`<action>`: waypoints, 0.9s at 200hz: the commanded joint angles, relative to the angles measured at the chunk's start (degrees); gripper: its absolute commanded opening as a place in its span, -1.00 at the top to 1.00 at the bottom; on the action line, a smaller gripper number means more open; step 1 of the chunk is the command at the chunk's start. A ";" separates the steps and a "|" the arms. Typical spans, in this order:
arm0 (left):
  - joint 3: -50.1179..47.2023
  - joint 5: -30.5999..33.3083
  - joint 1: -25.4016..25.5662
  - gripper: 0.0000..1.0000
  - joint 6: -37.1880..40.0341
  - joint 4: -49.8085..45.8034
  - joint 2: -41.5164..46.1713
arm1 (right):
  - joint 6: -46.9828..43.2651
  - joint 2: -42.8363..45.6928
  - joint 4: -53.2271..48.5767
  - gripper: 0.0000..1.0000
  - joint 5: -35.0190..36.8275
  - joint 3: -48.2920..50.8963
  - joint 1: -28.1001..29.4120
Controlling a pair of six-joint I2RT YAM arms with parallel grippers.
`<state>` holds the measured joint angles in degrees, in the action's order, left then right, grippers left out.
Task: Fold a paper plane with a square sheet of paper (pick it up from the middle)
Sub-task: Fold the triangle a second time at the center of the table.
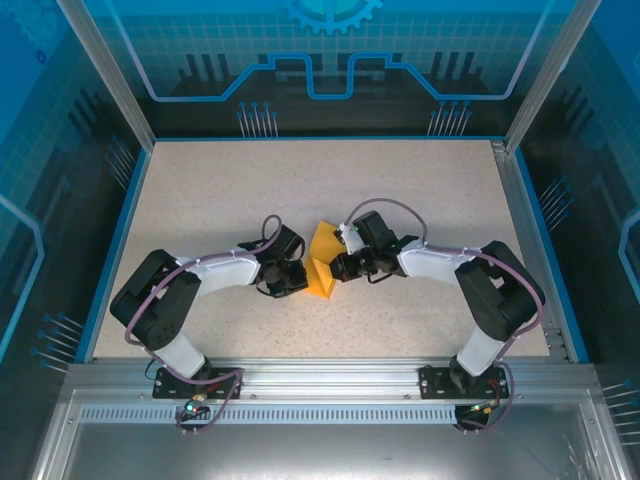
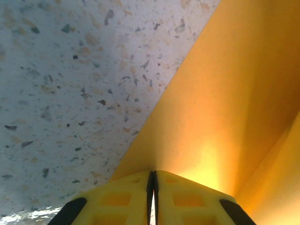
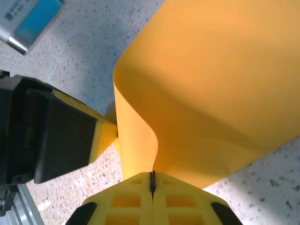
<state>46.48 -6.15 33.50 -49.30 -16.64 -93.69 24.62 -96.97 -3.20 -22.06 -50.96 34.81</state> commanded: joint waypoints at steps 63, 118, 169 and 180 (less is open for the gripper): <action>1.12 1.76 -0.12 0.72 2.18 -4.10 -1.50 | -4.90 -4.90 -6.07 0.95 -2.46 -7.25 -1.58; 1.49 1.41 -0.14 0.71 2.48 -4.00 -1.58 | -7.27 -6.98 -10.03 0.94 -0.27 -7.97 -1.50; 2.21 0.97 -0.11 0.71 3.24 -4.41 -2.01 | -7.97 -8.68 -11.26 0.94 2.34 -9.46 -1.50; 2.31 0.86 -0.15 0.71 3.18 -4.30 -2.18 | -8.21 -9.18 -11.55 0.93 3.02 -9.81 -1.33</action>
<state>47.92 -6.00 33.50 -47.51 -18.63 -94.43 17.89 -104.47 -12.58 -20.62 -58.85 34.02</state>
